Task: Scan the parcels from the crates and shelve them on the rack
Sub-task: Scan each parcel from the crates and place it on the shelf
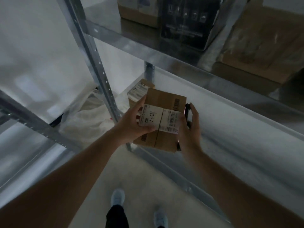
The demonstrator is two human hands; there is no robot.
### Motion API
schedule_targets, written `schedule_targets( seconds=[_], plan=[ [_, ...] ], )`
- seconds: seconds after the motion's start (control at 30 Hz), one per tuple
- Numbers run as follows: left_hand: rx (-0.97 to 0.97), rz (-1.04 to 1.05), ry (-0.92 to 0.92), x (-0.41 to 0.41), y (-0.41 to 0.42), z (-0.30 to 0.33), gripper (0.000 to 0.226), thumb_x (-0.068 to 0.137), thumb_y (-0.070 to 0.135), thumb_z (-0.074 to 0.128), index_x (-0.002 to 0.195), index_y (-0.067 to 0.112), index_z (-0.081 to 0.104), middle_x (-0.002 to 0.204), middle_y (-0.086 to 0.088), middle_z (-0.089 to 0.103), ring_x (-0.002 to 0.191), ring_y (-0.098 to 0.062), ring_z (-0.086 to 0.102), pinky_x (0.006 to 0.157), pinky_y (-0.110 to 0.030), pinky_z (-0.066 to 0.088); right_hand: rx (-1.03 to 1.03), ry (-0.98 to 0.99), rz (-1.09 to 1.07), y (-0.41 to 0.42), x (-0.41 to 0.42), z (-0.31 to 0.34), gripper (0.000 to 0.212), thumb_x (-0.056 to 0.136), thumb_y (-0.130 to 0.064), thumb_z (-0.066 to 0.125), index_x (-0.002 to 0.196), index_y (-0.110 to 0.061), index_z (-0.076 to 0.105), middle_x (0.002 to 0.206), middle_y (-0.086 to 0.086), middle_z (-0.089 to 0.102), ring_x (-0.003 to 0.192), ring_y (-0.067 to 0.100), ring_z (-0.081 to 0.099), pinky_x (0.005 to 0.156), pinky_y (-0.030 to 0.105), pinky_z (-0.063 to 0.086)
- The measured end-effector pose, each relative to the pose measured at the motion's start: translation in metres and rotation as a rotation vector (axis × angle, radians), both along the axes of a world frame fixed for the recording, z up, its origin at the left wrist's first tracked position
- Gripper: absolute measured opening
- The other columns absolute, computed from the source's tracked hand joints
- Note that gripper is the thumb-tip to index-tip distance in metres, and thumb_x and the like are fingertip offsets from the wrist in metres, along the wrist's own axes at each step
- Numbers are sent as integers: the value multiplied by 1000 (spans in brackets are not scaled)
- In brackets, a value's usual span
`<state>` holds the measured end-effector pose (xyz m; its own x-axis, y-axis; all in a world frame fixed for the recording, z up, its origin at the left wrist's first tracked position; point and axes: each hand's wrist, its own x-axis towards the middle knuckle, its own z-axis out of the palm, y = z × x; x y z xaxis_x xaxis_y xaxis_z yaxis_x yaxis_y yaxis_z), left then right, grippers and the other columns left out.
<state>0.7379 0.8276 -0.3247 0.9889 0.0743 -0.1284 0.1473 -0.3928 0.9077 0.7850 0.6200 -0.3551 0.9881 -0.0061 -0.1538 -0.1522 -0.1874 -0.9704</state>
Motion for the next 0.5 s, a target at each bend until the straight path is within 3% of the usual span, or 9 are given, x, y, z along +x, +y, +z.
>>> schedule_targets(
  seconds=[0.07,0.17,0.23,0.33,0.43,0.5],
  plan=[
    [3,-57,6,17,13,-11,115,81,32,90,161,52,10,136,20,48,126,-4,52,102,-39,56,-33,18,-45,11,9,-7,48,107,-58,50,150,-63,30,121,4,71,108,18,72,85,39,64],
    [27,-145,18,41,27,-25,119,82,36,87,166,44,3,149,12,44,131,-4,45,99,-29,54,-59,50,-134,26,20,-17,49,104,-62,52,149,-63,32,118,3,71,106,16,72,76,29,61],
    [26,-191,20,56,34,-33,117,84,35,86,166,43,3,155,10,39,140,-9,39,106,-37,52,-78,72,-199,33,27,-23,48,104,-62,52,149,-63,32,117,3,71,106,15,71,72,25,58],
    [23,-238,48,75,39,-45,111,87,30,84,166,41,7,161,4,34,149,-18,33,115,-49,45,-95,104,-276,40,34,-30,47,106,-60,51,149,-61,33,114,3,71,106,19,71,77,33,60],
    [46,-299,58,94,38,-54,104,91,27,80,167,37,10,159,2,36,142,-13,33,112,-41,44,-83,126,-330,42,43,-36,48,107,-56,52,152,-55,34,113,4,71,108,22,71,92,47,62],
    [49,-321,63,106,36,-59,101,92,23,78,167,33,11,155,2,39,136,-8,33,108,-35,44,-46,141,-357,43,53,-40,48,109,-50,53,153,-51,36,114,5,71,108,22,72,91,46,63]
  ],
)
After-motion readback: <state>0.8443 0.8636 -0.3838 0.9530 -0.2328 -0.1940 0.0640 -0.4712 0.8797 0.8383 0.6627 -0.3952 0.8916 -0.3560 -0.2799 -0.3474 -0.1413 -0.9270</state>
